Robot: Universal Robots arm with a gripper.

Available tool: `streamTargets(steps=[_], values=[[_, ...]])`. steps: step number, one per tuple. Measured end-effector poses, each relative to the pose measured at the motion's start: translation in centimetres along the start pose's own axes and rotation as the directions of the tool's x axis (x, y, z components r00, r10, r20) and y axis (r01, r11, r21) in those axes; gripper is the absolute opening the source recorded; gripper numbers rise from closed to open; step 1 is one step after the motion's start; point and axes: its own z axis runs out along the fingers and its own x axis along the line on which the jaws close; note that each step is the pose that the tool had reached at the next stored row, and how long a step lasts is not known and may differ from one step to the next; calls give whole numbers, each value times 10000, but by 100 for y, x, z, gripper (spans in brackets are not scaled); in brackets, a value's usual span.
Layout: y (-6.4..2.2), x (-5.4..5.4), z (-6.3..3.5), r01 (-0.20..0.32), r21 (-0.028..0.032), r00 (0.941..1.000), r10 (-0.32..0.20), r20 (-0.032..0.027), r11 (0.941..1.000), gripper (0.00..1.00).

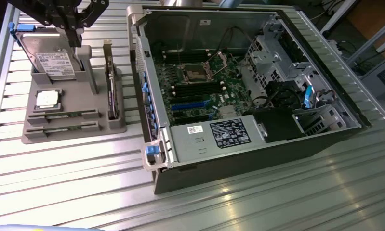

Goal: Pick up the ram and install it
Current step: 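Reach for the ram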

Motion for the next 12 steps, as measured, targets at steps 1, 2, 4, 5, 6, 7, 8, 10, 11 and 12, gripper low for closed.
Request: streamTargets(steps=[1,2,4,5,6,7,8,10,11,12], values=[[-1,0,0,1,0,10000,-1,0,10000,10],[-3,0,0,1,0,10000,-1,0,10000,10],[-9,-1,-1,1,1,10000,-1,-1,10000,10],[-12,-1,-1,1,0,10000,-1,0,10000,10],[-13,-1,-1,0,0,10000,0,0,10000,10],[-15,-1,-1,1,0,10000,-1,0,10000,10],[-17,-1,-1,1,1,10000,-1,0,10000,10],[-25,-2,-1,1,0,10000,-1,0,10000,10],[-27,-2,-1,1,1,10000,-1,-1,10000,10],[-30,-2,-1,1,1,10000,-1,0,10000,10]])
